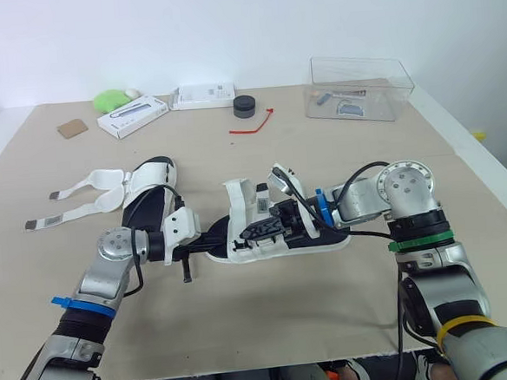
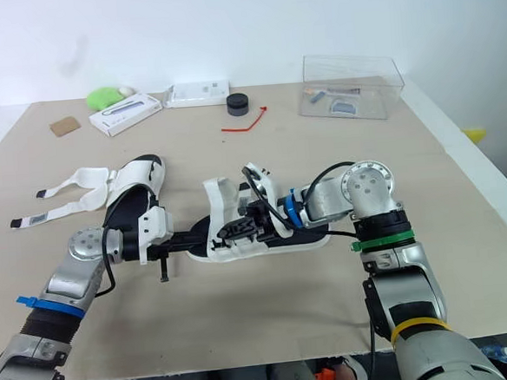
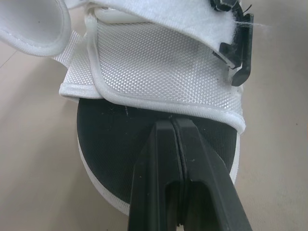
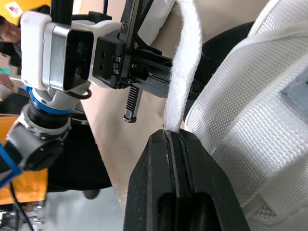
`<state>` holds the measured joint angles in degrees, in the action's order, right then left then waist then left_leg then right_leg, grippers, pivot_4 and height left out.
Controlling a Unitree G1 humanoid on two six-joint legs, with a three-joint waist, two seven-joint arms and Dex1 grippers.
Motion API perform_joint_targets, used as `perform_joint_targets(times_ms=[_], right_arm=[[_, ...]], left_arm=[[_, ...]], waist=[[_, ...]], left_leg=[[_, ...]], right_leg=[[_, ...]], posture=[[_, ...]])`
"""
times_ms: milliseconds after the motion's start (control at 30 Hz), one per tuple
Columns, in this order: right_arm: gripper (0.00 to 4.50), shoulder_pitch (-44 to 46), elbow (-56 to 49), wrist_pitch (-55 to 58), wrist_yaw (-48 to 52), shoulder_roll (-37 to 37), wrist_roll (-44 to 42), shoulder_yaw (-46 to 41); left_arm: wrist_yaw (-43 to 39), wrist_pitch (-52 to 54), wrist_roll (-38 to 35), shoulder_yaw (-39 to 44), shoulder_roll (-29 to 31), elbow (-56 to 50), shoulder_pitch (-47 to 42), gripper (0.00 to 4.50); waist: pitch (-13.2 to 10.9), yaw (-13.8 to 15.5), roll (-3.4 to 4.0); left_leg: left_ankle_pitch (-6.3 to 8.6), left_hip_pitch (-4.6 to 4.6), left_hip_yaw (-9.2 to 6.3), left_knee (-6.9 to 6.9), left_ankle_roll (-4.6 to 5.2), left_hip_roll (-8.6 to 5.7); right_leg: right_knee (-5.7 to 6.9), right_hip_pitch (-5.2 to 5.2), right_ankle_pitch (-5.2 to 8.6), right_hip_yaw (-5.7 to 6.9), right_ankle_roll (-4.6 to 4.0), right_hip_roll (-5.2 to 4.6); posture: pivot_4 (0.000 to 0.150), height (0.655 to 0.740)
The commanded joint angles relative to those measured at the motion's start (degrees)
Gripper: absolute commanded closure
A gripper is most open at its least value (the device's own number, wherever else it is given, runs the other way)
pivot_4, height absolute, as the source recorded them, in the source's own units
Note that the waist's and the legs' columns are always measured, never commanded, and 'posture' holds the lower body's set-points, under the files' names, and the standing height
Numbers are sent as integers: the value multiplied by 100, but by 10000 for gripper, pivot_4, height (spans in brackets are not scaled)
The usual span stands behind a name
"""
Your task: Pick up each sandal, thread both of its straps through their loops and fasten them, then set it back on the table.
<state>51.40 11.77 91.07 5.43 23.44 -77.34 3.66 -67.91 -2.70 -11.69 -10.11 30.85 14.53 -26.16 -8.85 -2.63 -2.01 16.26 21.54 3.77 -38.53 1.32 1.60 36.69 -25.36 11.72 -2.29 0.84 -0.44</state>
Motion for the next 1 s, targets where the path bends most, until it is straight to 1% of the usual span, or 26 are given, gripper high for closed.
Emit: perform_joint_targets(times_ms=[33,233,333,667,1000], right_arm=[[44711,-146,-425,143,307,145,474,250],[44711,-212,-1008,73,943,285,1116,548],[44711,-248,-1276,-173,1310,444,1537,874],[44711,-210,-1355,-654,2159,543,2523,1336],[44711,-166,-1515,-706,2950,638,2987,1675]], left_arm=[[49,64,277,-126,87,259,110,45000],[58,55,266,-129,96,267,105,45000],[64,49,260,-131,93,274,107,45000],[87,75,244,-125,97,238,150,45000],[122,93,239,-116,106,208,183,45000]], waist=[[1,0,1],[2,3,2],[5,4,4],[15,5,3],[19,6,3]], left_leg=[[0,0,0,0,0,0],[1,0,-1,0,1,0],[2,0,-1,0,2,0],[2,-4,-2,0,3,0],[2,-5,-4,0,3,0]], right_leg=[[0,0,0,0,1,0],[-2,0,1,2,2,0],[-4,0,2,3,2,-1],[-5,4,1,4,2,1],[-5,4,2,5,0,0]], posture=[[1500,7400],[1500,7400],[1500,7400],[1500,7400],[1500,7400]])
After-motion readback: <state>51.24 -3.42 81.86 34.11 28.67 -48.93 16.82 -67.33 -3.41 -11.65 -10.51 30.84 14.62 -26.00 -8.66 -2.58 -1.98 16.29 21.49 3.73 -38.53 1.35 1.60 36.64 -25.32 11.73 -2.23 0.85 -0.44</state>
